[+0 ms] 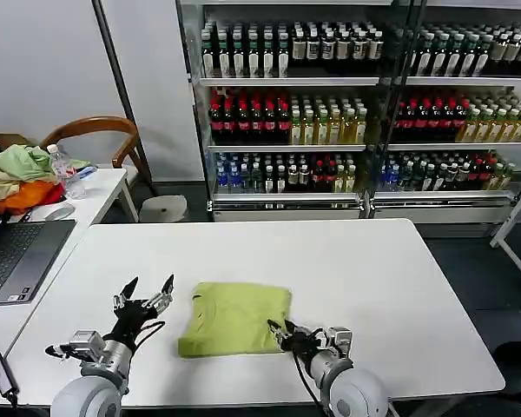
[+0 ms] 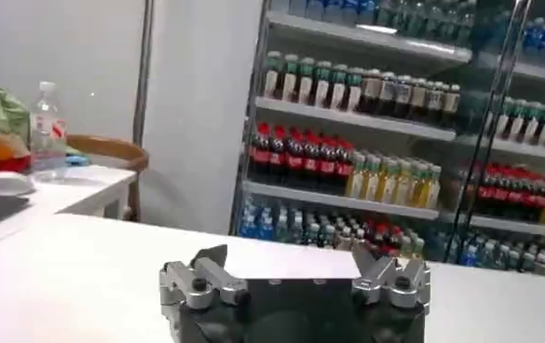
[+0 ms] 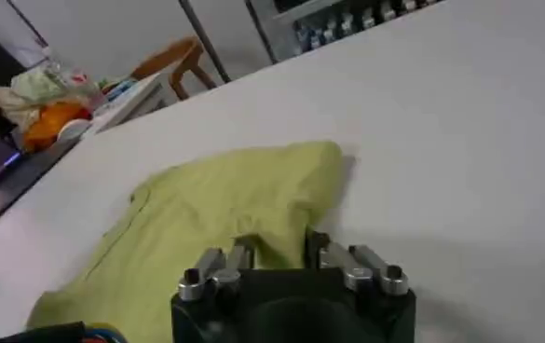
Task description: Fold and organize the clothes.
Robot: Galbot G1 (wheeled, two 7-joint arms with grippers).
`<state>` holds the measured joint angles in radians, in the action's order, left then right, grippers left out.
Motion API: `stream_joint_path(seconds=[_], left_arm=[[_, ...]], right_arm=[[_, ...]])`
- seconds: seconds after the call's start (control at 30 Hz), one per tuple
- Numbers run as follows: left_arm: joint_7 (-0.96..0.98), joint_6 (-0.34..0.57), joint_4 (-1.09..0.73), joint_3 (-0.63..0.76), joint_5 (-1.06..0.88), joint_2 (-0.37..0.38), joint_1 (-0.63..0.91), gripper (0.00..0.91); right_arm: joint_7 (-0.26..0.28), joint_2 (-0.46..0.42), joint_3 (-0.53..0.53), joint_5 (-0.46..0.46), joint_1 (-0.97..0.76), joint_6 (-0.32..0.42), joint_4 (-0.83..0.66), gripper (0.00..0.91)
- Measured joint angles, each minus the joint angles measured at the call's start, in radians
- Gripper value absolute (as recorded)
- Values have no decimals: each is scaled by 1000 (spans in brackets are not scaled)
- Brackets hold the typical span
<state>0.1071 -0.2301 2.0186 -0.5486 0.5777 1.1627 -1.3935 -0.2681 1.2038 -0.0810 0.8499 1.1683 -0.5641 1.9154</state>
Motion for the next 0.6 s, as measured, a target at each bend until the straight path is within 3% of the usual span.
stream_joint_path(seconds=[0.3,0.6], left_arm=[[12,-12,-4,-4,4,-13,3,907],[15,-13,-13,-6,5,-23,-1,907]], right_arm=[[11,13,12,-56,-36,20,-30,0],[-14,41,-14,-109,-110,103,-103,0]])
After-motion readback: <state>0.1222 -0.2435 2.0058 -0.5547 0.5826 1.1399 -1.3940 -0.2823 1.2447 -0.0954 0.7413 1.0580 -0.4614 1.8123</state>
